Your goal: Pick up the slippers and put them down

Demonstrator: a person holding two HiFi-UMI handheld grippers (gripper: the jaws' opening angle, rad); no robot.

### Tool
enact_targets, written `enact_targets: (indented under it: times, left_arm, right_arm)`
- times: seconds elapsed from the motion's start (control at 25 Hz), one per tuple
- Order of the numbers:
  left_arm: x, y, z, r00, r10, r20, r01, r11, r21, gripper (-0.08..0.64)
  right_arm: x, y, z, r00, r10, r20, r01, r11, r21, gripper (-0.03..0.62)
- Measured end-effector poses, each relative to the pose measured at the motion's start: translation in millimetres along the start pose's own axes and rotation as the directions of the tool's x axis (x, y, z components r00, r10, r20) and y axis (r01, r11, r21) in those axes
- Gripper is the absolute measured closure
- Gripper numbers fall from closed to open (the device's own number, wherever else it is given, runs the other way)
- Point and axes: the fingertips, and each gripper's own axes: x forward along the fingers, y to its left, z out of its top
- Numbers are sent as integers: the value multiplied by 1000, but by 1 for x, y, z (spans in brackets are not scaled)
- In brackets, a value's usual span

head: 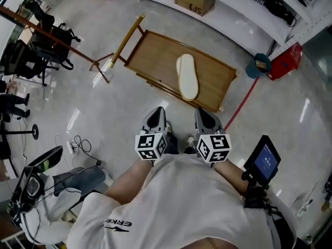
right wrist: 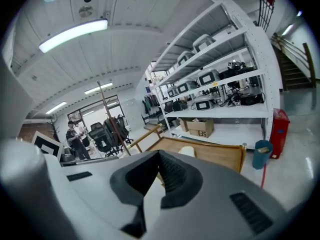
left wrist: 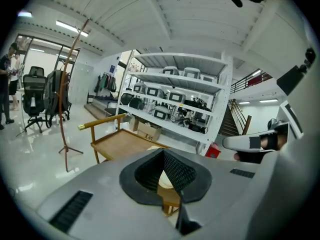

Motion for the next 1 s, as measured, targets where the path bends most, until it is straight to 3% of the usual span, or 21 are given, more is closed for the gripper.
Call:
enact_targets:
  times: [0.28,0.64,0.84,1.0]
  left_arm:
    - [60,27,6,988,-127,-87,128,992,8,555]
    - [112,52,-6,949,-251,-193,252,967,-20,556]
    - [137,48,-24,929,-267,-257,269,963,-29,555]
    - [165,35,-43,901,-317,-296,293,948,-125,556]
  right_arm:
    - [42,-12,12,990,-140,-10,140,990,20,589]
    - [73,-21,14,953,-303,-30,304,952,38,589]
    - [83,-35,7,944,-324,-64,327,944,46,589]
    - [98,-62,-1,943,-317,-101,323,945,51,589]
